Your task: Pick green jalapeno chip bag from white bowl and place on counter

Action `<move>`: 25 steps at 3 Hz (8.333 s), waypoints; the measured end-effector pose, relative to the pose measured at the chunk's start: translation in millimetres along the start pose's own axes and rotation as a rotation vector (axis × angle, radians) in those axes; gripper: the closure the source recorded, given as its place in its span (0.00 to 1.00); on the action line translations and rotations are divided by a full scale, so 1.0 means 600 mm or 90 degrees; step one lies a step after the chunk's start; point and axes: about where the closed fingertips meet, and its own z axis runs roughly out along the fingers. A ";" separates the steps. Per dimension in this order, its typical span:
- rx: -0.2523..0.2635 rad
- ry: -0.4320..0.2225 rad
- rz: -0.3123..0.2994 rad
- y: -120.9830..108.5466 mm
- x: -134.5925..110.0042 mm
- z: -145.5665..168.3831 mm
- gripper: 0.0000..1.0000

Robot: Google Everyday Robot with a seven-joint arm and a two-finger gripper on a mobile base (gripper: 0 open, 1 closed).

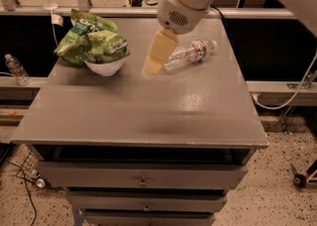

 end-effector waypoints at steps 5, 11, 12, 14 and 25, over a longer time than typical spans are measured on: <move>0.017 0.010 -0.010 0.023 -0.192 0.130 0.00; 0.031 0.051 0.032 -0.045 -0.186 0.208 0.61; 0.034 0.036 0.032 -0.049 -0.189 0.196 0.84; 0.090 -0.024 0.038 -0.065 -0.181 0.098 1.00; -0.261 -0.173 -0.316 0.135 -0.096 0.205 0.00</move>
Offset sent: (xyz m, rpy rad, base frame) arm 0.0411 0.1107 -0.0030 0.0746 -0.0689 0.0098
